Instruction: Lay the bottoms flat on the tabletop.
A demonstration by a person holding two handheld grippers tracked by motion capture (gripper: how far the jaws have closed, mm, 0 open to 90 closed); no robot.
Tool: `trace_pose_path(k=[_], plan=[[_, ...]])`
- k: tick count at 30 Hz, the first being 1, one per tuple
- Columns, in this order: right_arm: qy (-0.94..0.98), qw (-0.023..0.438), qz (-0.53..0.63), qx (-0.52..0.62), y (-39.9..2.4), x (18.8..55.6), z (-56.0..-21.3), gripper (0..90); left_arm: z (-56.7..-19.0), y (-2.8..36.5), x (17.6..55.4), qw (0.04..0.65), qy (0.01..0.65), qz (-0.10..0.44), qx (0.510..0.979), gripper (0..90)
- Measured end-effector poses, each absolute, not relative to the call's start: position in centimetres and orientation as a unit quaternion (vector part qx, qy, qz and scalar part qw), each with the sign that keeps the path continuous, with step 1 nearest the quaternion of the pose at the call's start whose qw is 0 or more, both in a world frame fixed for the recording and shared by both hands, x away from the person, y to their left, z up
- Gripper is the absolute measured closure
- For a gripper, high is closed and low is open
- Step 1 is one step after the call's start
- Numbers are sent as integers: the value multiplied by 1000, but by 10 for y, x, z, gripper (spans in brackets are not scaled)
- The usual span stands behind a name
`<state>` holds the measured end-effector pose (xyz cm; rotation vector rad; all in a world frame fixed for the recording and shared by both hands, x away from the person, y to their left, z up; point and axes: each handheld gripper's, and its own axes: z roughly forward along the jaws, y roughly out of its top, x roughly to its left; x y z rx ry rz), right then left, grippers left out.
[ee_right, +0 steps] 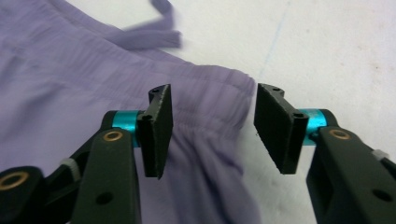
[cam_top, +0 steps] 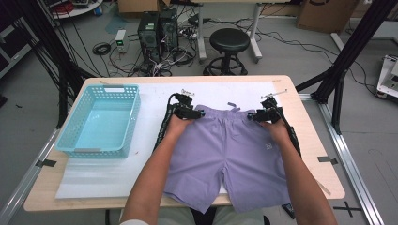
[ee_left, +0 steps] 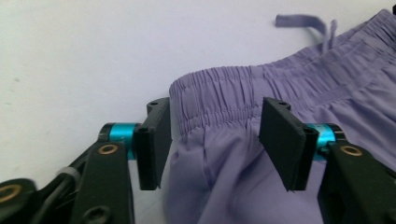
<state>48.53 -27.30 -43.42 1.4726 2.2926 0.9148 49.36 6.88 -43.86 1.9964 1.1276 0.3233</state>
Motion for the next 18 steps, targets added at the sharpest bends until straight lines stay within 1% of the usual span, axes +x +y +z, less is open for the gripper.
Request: trace_pose_path(k=[1, 2, 3, 4, 5, 6, 8, 10, 13, 15, 18], plan=[[789, 126, 312, 514, -273, 488, -437, 481, -441, 66, 495, 399, 446, 126, 791, 434], [789, 131, 312, 512, -272, 489, -438, 525, -444, 64, 496, 389, 442, 129, 798, 441], [789, 137, 312, 511, -272, 490, -439, 596, -446, 62, 495, 383, 437, 140, 801, 457], [791, 136, 314, 508, -273, 490, -439, 746, -446, 60, 494, 374, 433, 157, 805, 512], [793, 138, 318, 501, -273, 489, -438, 840, -444, 61, 494, 379, 428, 154, 806, 630], [802, 147, 310, 489, -271, 489, -437, 849, -441, 59, 493, 371, 415, 174, 812, 837], [808, 163, 309, 475, -268, 490, -432, 857, -435, 57, 495, 377, 419, 190, 804, 850], [792, 183, 334, 478, -270, 491, -427, 858, -428, 62, 499, 404, 433, 192, 783, 853], [775, 204, 354, 482, -273, 495, -421, 858, -420, 65, 504, 420, 412, 221, 778, 854], [766, 235, 370, 471, -270, 498, -417, 858, -418, 68, 507, 422, 414, 232, 772, 853], [772, 245, 365, 460, -260, 507, -412, 858, -416, 70, 513, 410, 426, 236, 771, 852]])
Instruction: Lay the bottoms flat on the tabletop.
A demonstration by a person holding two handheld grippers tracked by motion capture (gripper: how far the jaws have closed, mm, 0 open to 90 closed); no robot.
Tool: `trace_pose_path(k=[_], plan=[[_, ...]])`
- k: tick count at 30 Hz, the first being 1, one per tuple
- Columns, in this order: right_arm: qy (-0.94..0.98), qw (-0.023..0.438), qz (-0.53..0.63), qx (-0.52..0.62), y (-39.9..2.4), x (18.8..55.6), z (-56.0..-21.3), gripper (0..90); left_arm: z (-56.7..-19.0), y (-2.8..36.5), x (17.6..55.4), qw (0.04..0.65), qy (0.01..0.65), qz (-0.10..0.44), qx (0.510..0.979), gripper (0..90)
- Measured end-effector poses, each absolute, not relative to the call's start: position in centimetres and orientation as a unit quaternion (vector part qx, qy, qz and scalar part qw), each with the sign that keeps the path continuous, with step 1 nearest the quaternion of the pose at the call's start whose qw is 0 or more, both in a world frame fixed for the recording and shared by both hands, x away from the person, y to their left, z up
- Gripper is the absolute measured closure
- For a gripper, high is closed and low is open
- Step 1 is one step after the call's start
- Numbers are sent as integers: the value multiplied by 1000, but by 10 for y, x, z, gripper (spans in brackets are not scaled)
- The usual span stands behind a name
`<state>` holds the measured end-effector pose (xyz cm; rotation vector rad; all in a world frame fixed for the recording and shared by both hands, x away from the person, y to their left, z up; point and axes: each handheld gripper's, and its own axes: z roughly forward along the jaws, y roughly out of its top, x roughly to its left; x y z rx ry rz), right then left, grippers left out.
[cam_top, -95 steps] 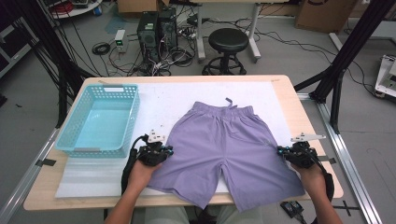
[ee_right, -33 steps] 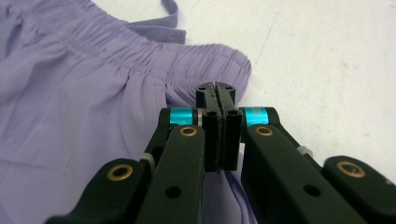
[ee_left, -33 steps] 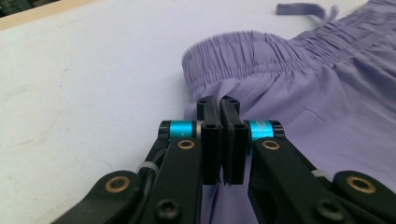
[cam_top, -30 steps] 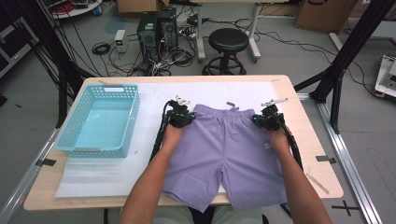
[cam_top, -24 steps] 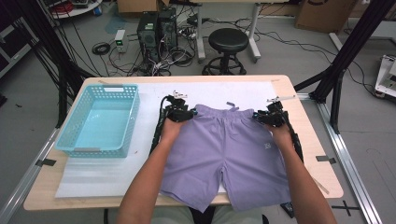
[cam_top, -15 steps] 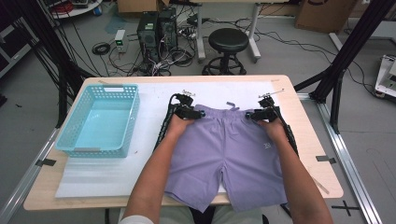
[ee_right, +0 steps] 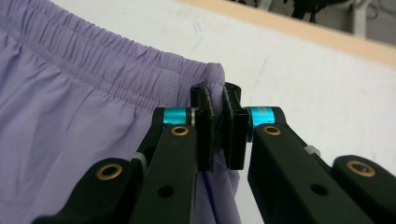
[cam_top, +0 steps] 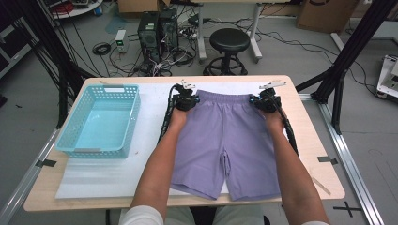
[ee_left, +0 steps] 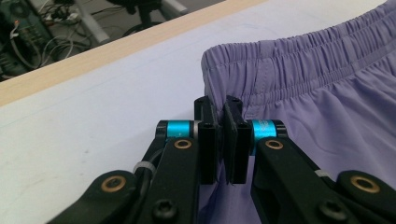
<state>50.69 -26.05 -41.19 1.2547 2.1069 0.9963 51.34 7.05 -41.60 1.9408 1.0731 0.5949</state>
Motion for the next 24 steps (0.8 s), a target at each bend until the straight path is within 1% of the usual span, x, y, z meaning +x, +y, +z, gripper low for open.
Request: trace_pose_path(k=[3, 6, 7, 8, 9, 10, 11, 13, 17, 18, 20, 22, 23, 24], plan=[[772, 256, 363, 454, -253, 515, -410, 857, -414, 73, 519, 416, 435, 243, 761, 852], [770, 258, 360, 459, -249, 523, -412, 853, -417, 71, 525, 402, 442, 237, 766, 844], [770, 257, 355, 464, -248, 526, -414, 851, -419, 70, 527, 397, 458, 235, 760, 804], [770, 258, 349, 469, -247, 528, -415, 839, -420, 69, 527, 396, 471, 230, 754, 710], [766, 258, 344, 478, -247, 529, -416, 788, -420, 70, 527, 396, 474, 228, 752, 669], [762, 241, 344, 493, -249, 532, -417, 692, -420, 71, 527, 394, 474, 230, 753, 617], [754, 233, 350, 505, -252, 532, -417, 681, -419, 73, 525, 396, 474, 231, 752, 591], [747, 218, 361, 514, -259, 531, -415, 662, -417, 81, 523, 398, 481, 232, 746, 587], [752, 216, 363, 506, -271, 523, -405, 668, -418, 97, 515, 403, 494, 214, 740, 555], [753, 211, 365, 505, -273, 521, -402, 668, -419, 101, 513, 399, 497, 199, 744, 555], [761, 213, 353, 500, -278, 516, -398, 668, -423, 106, 511, 384, 507, 160, 755, 525], [772, 200, 339, 499, -283, 513, -398, 667, -428, 110, 504, 386, 503, 165, 756, 543], [778, 194, 327, 501, -285, 510, -399, 667, -432, 111, 501, 384, 505, 162, 756, 569], [784, 185, 318, 501, -287, 509, -401, 665, -435, 113, 500, 378, 506, 155, 760, 571]])
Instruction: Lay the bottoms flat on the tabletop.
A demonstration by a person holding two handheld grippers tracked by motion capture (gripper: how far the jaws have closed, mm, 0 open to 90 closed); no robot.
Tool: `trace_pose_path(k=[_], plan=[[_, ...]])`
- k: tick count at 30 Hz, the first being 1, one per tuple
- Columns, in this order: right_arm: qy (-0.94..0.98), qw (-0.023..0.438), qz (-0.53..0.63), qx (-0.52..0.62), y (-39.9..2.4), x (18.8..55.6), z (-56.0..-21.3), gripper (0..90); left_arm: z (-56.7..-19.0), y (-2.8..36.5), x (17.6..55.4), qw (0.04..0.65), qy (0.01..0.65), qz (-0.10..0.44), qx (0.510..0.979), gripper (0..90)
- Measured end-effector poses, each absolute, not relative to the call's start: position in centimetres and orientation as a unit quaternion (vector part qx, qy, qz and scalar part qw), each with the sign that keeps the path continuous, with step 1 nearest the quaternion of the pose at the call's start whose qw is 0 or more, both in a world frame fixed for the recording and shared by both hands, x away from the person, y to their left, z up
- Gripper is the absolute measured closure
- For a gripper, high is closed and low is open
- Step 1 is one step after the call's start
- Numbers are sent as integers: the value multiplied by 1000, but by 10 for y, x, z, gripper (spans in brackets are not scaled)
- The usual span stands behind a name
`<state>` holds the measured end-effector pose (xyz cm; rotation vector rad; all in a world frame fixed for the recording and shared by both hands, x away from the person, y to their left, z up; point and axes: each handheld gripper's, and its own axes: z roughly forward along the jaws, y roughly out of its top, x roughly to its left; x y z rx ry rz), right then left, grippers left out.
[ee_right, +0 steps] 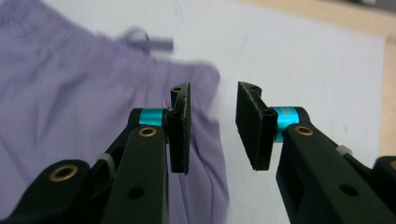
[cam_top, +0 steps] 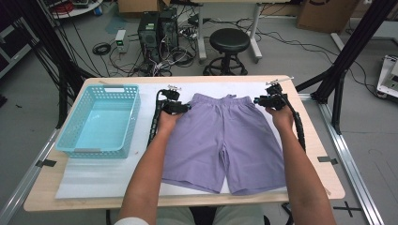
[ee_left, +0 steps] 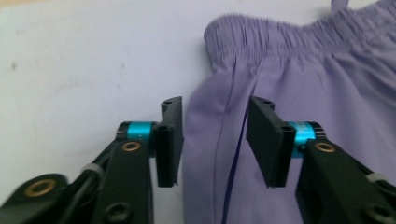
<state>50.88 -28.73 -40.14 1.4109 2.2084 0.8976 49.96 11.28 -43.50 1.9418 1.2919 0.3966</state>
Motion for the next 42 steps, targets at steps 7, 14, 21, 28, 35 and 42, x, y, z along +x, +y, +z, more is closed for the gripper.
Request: trace_pose_path(k=[7, 14, 21, 28, 35, 42], plan=[[793, 143, 286, 518, -292, 505, -431, 692, -445, 111, 493, 374, 486, 160, 773, 787], [785, 213, 276, 512, -291, 504, -436, 900, -445, 115, 498, 371, 512, 196, 750, 891], [763, 194, 314, 530, -299, 502, -435, 699, -439, 120, 496, 393, 519, 180, 738, 652], [767, 189, 327, 519, -318, 478, -410, 678, -430, 128, 471, 426, 495, 181, 735, 588], [757, 183, 349, 522, -337, 435, -415, 669, -433, 136, 442, 448, 485, 173, 731, 527], [764, 168, 348, 517, -346, 395, -431, 697, -431, 141, 417, 458, 471, 178, 733, 525]])
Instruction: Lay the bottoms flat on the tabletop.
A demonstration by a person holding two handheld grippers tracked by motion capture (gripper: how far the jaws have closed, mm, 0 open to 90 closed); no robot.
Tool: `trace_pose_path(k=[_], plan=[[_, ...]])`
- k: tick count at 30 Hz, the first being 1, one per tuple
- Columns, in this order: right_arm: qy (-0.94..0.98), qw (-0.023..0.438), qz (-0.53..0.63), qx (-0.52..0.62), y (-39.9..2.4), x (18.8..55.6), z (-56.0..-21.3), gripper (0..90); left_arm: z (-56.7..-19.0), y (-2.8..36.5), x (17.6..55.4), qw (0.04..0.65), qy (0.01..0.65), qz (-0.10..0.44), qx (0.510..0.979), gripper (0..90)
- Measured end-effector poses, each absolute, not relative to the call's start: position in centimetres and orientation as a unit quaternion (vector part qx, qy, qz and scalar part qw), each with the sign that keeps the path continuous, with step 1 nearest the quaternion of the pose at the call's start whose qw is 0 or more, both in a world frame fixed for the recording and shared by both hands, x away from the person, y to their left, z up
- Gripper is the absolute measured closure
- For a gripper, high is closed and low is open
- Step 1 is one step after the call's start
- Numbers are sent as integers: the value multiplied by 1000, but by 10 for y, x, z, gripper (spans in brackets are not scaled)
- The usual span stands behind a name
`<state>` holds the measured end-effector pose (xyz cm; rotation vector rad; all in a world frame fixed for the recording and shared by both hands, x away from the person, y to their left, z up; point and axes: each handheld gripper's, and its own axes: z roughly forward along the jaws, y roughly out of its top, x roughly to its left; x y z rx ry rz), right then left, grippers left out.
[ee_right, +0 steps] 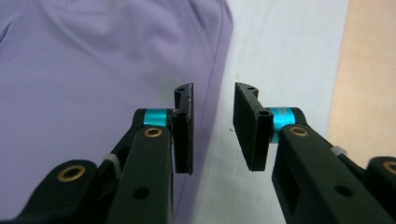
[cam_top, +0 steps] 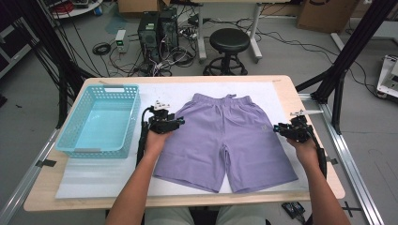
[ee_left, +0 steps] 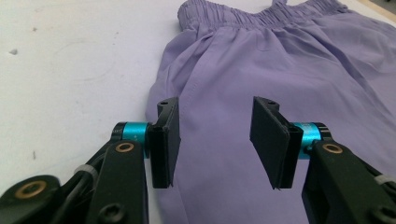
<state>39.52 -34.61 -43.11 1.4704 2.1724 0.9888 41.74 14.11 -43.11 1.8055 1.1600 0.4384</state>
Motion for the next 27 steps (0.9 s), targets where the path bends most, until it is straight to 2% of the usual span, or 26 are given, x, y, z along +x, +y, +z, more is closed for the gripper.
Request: trace_pose_path(k=[2, 3, 5, 9, 14, 18, 23, 27], plan=[[772, 162, 337, 514, -344, 390, -437, 701, -431, 142, 412, 453, 471, 177, 736, 525], [780, 162, 324, 510, -342, 389, -440, 748, -430, 143, 410, 447, 469, 175, 742, 522], [786, 186, 308, 502, -342, 385, -442, 900, -427, 143, 403, 452, 467, 183, 738, 515], [773, 197, 305, 521, -343, 381, -442, 889, -423, 144, 388, 456, 463, 187, 737, 518], [756, 205, 337, 523, -346, 358, -437, 742, -425, 150, 366, 462, 462, 184, 734, 518], [752, 197, 347, 524, -356, 333, -435, 692, -429, 154, 346, 462, 458, 183, 737, 518], [761, 186, 358, 508, -361, 300, -434, 686, -434, 160, 326, 467, 456, 183, 735, 518], [781, 172, 329, 502, -356, 290, -438, 702, -434, 162, 315, 469, 453, 186, 735, 517]])
